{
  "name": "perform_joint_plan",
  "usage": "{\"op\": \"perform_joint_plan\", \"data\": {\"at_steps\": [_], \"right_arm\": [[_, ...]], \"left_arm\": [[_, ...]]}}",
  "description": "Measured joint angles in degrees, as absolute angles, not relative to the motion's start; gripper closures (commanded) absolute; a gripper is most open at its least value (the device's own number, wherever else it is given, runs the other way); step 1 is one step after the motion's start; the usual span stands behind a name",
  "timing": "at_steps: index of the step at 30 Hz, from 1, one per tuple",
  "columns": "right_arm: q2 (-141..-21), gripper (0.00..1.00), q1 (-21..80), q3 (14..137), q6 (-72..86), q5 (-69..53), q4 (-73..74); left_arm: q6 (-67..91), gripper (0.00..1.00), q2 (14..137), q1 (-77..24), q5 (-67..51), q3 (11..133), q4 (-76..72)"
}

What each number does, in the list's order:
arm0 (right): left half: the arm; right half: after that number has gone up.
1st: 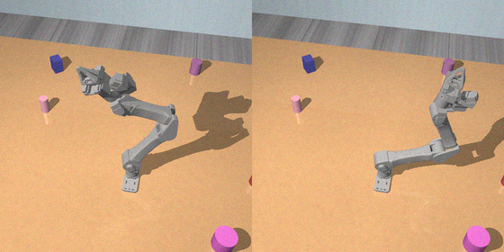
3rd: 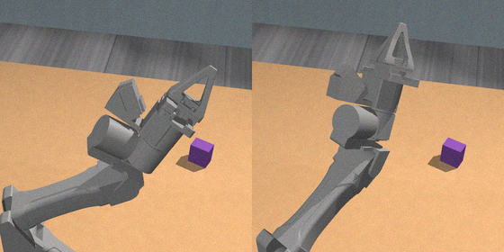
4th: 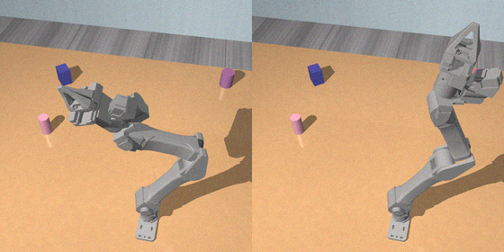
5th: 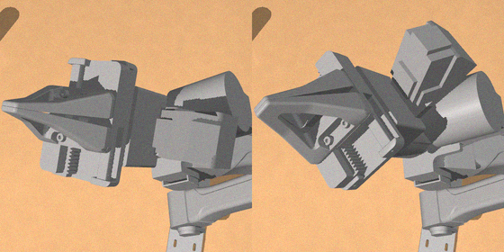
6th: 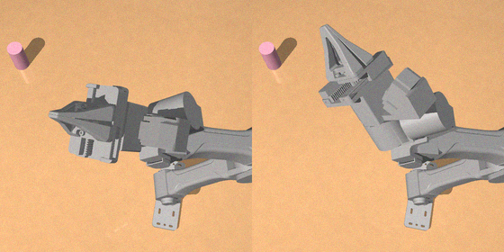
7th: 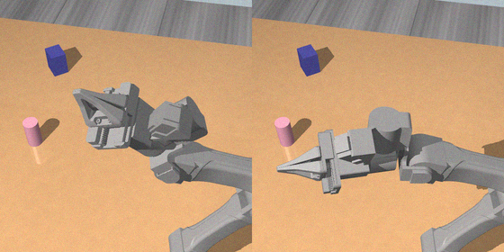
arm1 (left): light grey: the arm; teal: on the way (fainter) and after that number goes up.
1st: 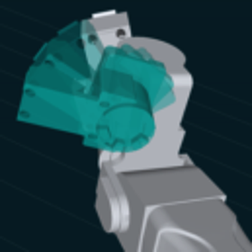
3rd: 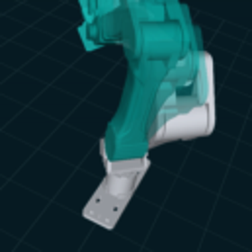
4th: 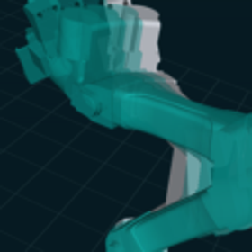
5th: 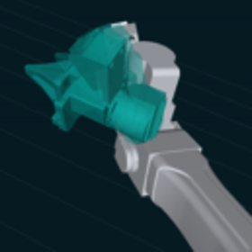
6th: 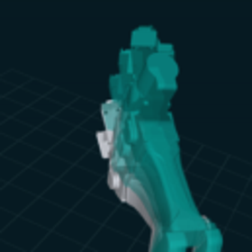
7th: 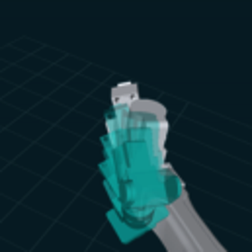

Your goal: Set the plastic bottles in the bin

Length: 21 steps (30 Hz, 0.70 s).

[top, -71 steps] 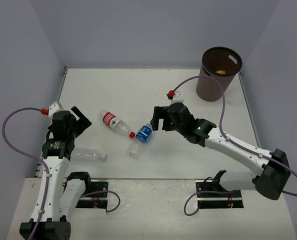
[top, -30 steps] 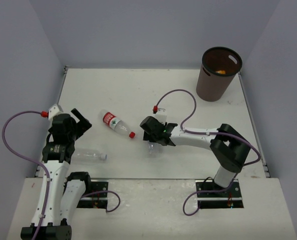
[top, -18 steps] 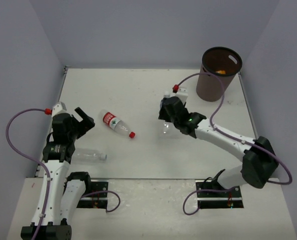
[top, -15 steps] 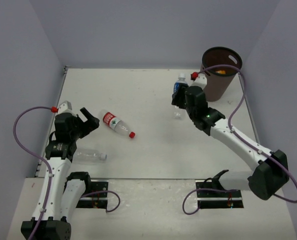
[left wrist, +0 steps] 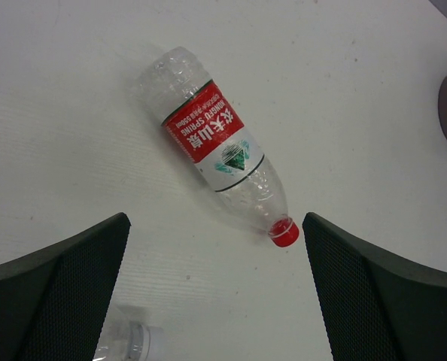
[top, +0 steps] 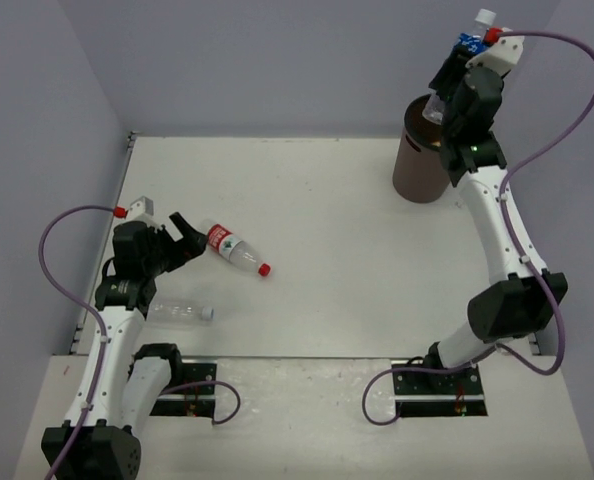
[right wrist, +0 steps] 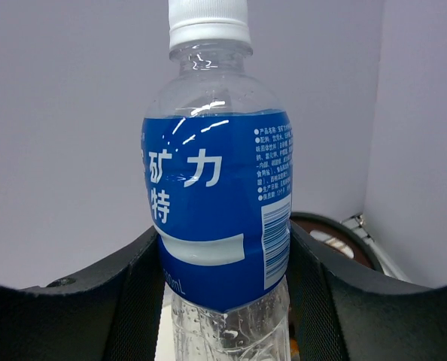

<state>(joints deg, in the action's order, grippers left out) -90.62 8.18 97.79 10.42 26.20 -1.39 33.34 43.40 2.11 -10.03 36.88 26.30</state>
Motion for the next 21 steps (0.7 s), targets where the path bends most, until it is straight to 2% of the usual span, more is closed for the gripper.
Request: {"op": "perform_joint_plan", "data": {"at_steps": [5,7,11,13,21], "right_arm": [[-102.0,0.66,5.3,107.0,10.2,30.3,-2.5],[-105.4,0.6,4.7,108.8,10.0,31.9,-2.8],[-109.6,0.1,3.8,110.4,9.6,34.2,-2.8],[-110.3,0.01,3.4,110.3,9.7,34.9,-2.9],[-108.7,0.01,2.9,106.6,11.4,34.1,-1.3]], "left_arm": [[33.3,0.0,43.5,2.1,-11.3,36.9,25.4],[33.3,0.0,43.5,2.1,-11.7,36.9,25.0],[33.3,0.0,43.5,2.1,-11.4,36.9,24.9],[33.3,0.0,43.5,2.1,-11.0,36.9,24.9],[33.4,0.0,43.6,2.1,-10.0,36.9,24.9]]}}
